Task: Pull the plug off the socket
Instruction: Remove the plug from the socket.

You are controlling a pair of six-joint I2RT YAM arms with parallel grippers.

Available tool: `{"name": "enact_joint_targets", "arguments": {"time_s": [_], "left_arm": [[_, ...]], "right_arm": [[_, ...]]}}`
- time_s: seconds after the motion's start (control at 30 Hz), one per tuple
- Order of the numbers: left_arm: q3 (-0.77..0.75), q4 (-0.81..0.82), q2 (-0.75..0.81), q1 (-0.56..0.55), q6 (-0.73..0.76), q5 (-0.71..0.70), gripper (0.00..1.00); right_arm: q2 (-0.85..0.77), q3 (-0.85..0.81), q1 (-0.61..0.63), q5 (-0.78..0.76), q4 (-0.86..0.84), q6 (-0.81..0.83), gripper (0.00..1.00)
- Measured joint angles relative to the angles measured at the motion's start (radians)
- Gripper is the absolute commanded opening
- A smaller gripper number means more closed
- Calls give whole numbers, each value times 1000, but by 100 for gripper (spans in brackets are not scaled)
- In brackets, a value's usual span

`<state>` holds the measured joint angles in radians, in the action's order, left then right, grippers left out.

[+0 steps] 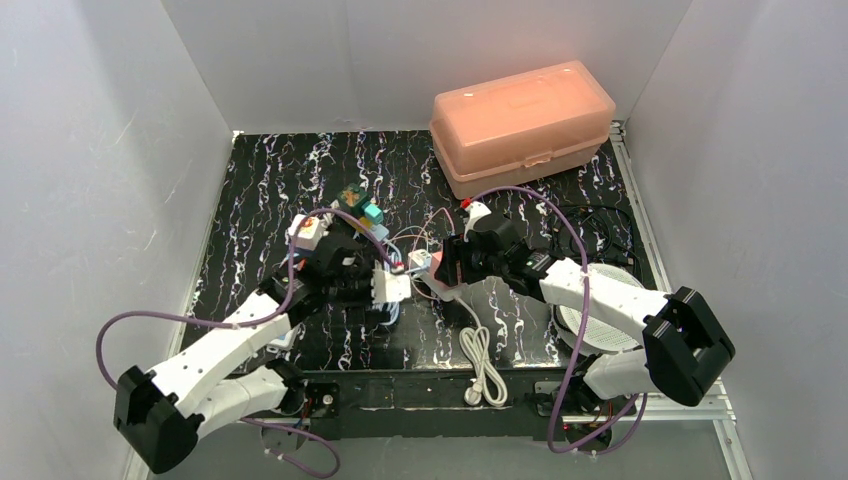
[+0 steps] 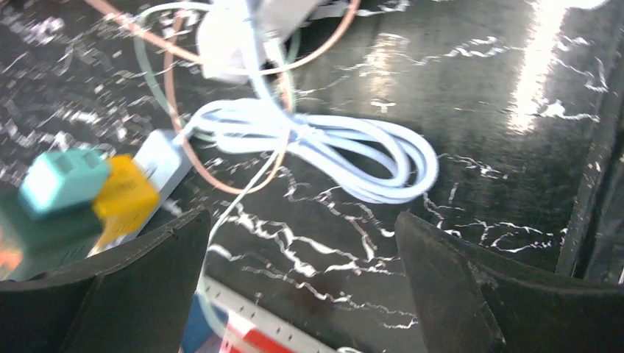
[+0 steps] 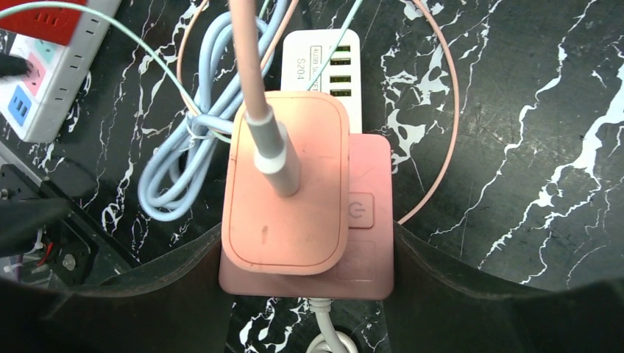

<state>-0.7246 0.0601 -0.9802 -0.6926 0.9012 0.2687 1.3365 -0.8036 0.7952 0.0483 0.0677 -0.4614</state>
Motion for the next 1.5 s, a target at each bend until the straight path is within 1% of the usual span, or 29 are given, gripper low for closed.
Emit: {"name": "enact_joint_targets", "arguments": {"time_s": [0.1, 0.2, 0.27, 0.37, 0.47, 0.53, 0.7, 0.8, 0.87, 1.0, 1.2, 1.37, 1.5], "left_arm": [[-72, -41, 26, 46, -80, -59, 98], [-116, -72, 19, 137, -134, -97, 98], [-120, -83, 14, 180, -141, -97, 98], [-87, -58, 4, 186, -113, -56, 98], [-48, 34, -76, 186, -54, -23, 98], [-42, 126, -176, 191, -18, -3, 98], [-44, 412, -411, 223, 63, 99, 96], [-47, 550, -510, 236, 110, 166, 95], [-57, 621, -557, 243, 125, 191, 95], [-68, 735, -602, 250, 153, 243, 96], [-77, 760, -562, 293, 170, 346, 97], [-77, 718, -425, 352, 190, 459, 97], [-79, 659, -341, 370, 201, 507, 98]], "right_arm": [[0, 0, -3, -12, 3, 8, 9], [0, 0, -3, -16, 3, 15, 9], [0, 0, -3, -15, 3, 17, 9], [0, 0, -3, -13, 3, 21, 9], [-1, 1, -3, -11, 2, 25, 9], [-4, 7, -3, -7, -6, 27, 9], [-8, 17, -5, 5, -20, 27, 9], [-8, 17, -11, 4, -23, 23, 9], [-8, 17, -17, 2, -24, 19, 9], [-8, 17, -26, -12, -25, 8, 9], [-7, 17, -27, -13, -26, -4, 9], [-6, 17, -27, 8, -34, -8, 9], [-6, 17, -29, 8, -42, -10, 9]]}}
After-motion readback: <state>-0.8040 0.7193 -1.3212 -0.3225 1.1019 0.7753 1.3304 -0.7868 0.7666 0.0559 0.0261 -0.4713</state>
